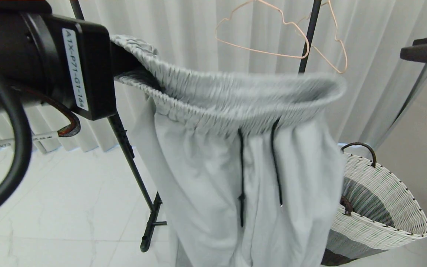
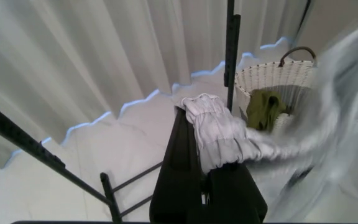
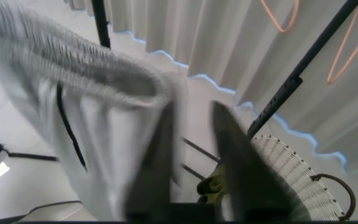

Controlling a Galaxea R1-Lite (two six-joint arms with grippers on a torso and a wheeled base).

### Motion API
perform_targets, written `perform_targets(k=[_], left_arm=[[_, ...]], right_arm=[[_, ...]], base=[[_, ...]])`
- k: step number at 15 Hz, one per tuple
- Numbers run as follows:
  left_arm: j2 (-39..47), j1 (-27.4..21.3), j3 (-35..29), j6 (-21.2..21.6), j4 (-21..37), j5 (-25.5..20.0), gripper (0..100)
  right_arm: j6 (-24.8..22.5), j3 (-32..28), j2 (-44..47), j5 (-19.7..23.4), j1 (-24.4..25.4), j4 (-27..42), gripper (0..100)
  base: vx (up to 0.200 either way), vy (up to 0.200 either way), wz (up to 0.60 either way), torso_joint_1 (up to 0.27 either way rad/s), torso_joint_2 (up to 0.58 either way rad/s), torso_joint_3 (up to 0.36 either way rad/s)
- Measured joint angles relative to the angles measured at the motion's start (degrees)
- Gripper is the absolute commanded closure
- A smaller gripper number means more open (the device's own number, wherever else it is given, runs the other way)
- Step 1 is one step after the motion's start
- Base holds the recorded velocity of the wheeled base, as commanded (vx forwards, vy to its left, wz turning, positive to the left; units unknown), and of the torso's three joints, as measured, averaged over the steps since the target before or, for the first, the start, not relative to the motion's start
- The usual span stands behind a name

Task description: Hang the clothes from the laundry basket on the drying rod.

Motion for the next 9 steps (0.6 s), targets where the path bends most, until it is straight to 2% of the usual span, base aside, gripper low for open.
perform_targets(k=[5, 7, 9], left_arm=[[-0.22, 0.49, 0.72, 0.22, 0.05, 0.22, 100], [-0.98, 2.58, 2.24, 1.79, 0.11, 0.28, 100], [-2.18, 7.19, 4.55, 5.23, 0.16, 0.15, 100]], right_arm=[[0.02, 1.66, -0.83, -0.77, -0.33, 0.74, 0], [0.06, 1.68, -0.91, -4.85, -3.41, 4.25, 0], [0.04, 1.68, -0.89, -9.39, -7.88, 10.0, 0]], base=[[0.0, 0.0, 0.0, 0.0, 0.0, 0.0], [0.0, 0.0, 0.0, 0.0, 0.0, 0.0], [0.0, 0.0, 0.0, 0.0, 0.0, 0.0]])
